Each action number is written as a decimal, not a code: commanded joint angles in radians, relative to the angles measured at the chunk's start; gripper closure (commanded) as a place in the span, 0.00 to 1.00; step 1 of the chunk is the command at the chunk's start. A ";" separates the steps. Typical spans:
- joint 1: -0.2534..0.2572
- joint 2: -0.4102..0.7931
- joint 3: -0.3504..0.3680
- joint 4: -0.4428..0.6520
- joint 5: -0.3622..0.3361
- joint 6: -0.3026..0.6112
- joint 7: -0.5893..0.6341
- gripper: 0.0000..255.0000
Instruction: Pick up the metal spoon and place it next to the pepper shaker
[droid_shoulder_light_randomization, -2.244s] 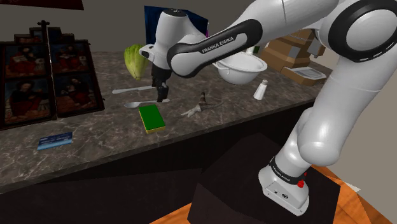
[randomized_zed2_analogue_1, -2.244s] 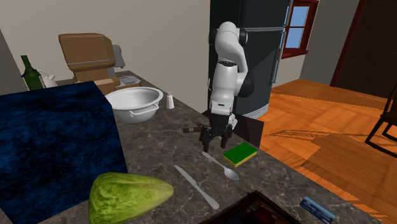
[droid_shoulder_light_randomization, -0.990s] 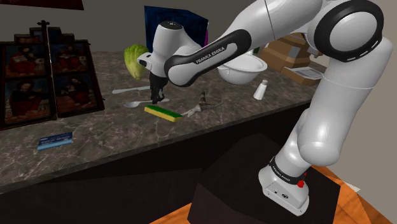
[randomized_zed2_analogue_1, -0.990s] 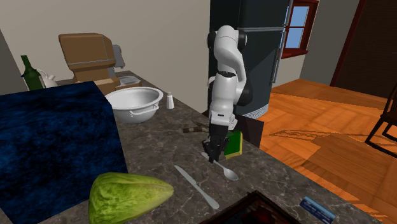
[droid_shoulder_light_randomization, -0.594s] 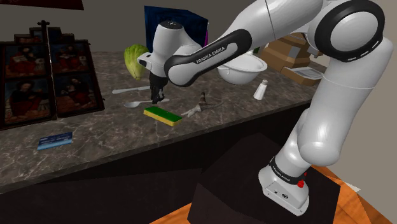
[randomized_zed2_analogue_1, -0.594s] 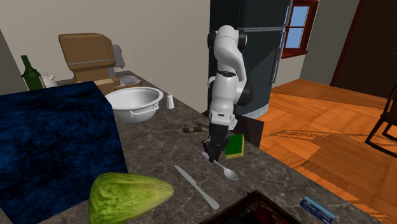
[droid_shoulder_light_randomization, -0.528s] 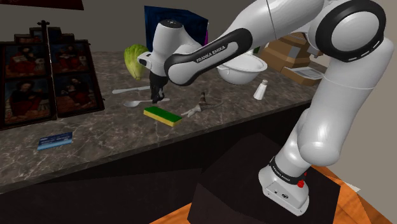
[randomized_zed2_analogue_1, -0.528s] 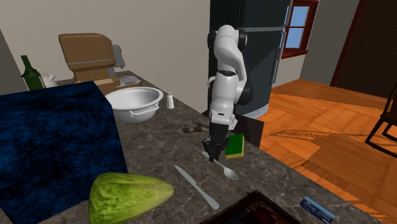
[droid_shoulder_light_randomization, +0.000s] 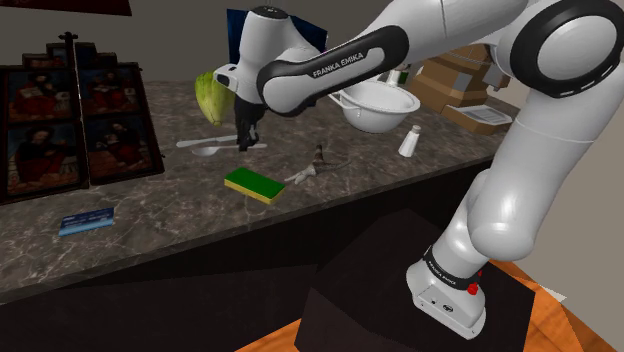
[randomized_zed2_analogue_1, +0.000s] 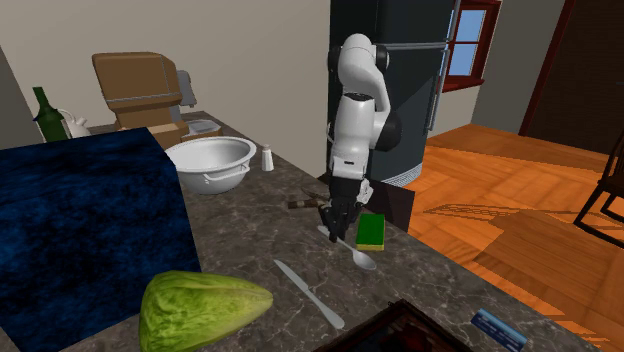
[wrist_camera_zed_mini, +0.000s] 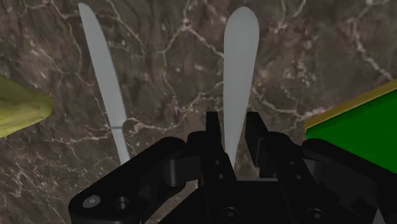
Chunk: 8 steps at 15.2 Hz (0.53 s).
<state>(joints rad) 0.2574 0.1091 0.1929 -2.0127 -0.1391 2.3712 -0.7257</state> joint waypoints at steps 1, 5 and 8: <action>0.000 -0.010 0.001 0.015 0.005 -0.024 -0.005 1.00; -0.001 -0.028 0.002 0.047 0.016 -0.074 -0.015 1.00; -0.001 -0.040 0.003 0.073 0.022 -0.112 -0.021 1.00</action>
<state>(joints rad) 0.2558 0.0716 0.1953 -1.9509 -0.1186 2.2738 -0.7460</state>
